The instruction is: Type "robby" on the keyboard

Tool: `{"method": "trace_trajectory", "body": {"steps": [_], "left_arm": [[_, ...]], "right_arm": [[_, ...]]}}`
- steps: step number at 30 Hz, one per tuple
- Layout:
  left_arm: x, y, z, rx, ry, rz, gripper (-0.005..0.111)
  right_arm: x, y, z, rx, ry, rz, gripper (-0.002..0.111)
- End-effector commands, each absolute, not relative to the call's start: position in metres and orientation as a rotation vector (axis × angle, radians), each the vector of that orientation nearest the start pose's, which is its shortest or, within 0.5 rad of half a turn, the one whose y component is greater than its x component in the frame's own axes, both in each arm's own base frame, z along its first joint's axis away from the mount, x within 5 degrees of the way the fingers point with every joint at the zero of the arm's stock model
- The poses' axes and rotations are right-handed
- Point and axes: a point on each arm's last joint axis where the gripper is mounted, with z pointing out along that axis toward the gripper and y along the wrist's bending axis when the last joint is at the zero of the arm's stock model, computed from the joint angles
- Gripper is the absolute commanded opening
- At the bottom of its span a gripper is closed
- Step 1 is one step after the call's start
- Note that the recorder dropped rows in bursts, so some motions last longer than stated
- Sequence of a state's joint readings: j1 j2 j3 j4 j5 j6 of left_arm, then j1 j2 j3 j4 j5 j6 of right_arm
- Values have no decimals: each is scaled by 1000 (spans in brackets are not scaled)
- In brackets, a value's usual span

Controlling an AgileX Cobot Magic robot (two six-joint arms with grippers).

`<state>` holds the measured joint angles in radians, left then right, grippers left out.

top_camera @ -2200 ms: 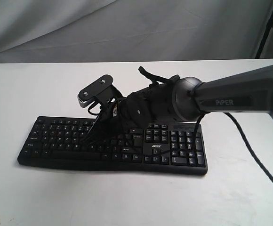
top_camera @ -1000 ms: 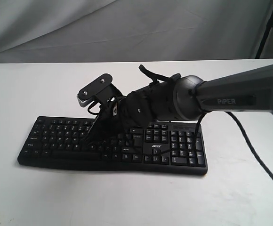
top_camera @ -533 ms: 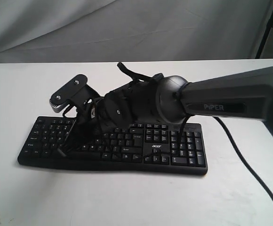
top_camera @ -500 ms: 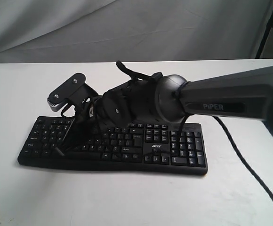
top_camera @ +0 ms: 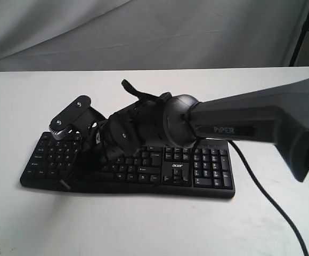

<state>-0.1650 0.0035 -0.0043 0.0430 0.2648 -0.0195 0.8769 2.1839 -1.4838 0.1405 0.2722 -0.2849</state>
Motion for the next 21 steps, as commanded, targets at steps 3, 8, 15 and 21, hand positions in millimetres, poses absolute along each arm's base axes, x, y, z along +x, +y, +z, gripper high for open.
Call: {"method": "trace_trajectory", "body": {"steps": [3,8,15,21], "left_arm": [[55,-8,190,161,1736,-97,0],[55,-8,190,161,1736,-97,0],[55,-8,190,161,1736,-97,0],[55,-8,190,161,1736,-97,0]], "right_arm": [[296,368,141,-1233,2119,373,0],[297,369,141,-1227,2111,374,0],[304,380,140,-1237,2155,391,0],[306,376,139,-1242,2184,382,0]]}}
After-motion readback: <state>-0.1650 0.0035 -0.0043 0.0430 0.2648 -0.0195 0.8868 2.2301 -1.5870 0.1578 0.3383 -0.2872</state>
